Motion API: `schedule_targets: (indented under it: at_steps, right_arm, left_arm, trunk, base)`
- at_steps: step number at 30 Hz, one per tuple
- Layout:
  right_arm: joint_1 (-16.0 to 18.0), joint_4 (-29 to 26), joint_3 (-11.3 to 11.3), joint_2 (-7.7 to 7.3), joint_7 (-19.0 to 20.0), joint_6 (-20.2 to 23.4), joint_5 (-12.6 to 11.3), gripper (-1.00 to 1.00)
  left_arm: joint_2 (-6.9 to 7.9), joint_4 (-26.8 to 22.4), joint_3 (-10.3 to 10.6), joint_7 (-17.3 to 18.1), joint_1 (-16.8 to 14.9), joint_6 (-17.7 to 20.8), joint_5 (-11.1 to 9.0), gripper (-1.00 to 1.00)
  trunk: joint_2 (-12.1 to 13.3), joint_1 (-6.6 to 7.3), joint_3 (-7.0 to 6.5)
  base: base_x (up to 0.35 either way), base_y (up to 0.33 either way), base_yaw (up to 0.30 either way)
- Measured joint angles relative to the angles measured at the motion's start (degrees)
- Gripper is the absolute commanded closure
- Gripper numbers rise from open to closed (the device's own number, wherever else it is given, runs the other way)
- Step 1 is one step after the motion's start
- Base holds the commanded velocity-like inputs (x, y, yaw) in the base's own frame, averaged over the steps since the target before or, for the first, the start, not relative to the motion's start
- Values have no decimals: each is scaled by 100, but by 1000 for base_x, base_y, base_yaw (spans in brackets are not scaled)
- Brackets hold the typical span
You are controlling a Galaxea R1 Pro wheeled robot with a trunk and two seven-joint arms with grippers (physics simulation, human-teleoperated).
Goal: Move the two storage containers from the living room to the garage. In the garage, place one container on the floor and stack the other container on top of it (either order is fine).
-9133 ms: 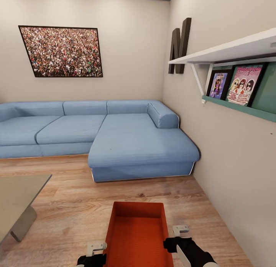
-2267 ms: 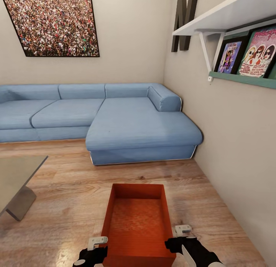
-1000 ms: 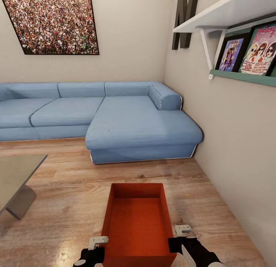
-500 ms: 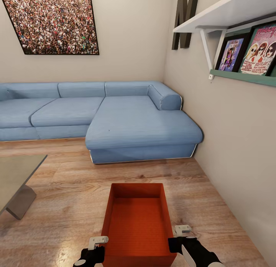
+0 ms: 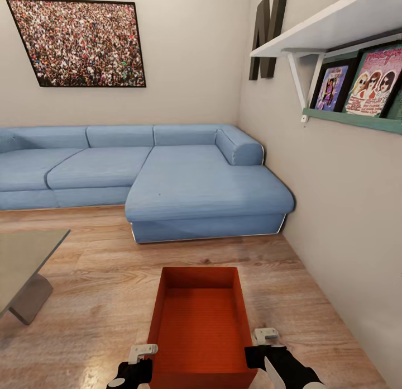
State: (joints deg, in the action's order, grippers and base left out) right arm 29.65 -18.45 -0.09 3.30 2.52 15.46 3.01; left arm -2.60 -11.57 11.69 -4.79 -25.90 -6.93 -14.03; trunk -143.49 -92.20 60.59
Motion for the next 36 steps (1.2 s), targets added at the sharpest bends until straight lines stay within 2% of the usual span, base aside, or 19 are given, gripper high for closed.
schedule_targets:
  at_steps: [20,24,30,36]
  right_arm:
    - [-5,-2,35,0,7,-172,31,100]
    - [-5,-17,30,6,7,-175,53,100]
    - [-6,-23,29,8,7,-176,60,100]
    - [-6,-37,35,8,7,-176,65,100]
  left_arm:
    - [6,-2,7,3,-1,-1,10,100]
    - [8,-3,-1,0,-1,-3,13,100]
    - [9,-3,-1,0,-1,-4,10,100]
    - [9,-4,-1,-1,-1,-5,14,100]
  trunk:
    - [27,52,-443]
    - [186,139,-516]
    - [188,139,-516]
    - [427,270,-623]
  base:
    - [0,0,0]
    - [0,0,0]
    - [0,0,0]
    - [0,0,0]
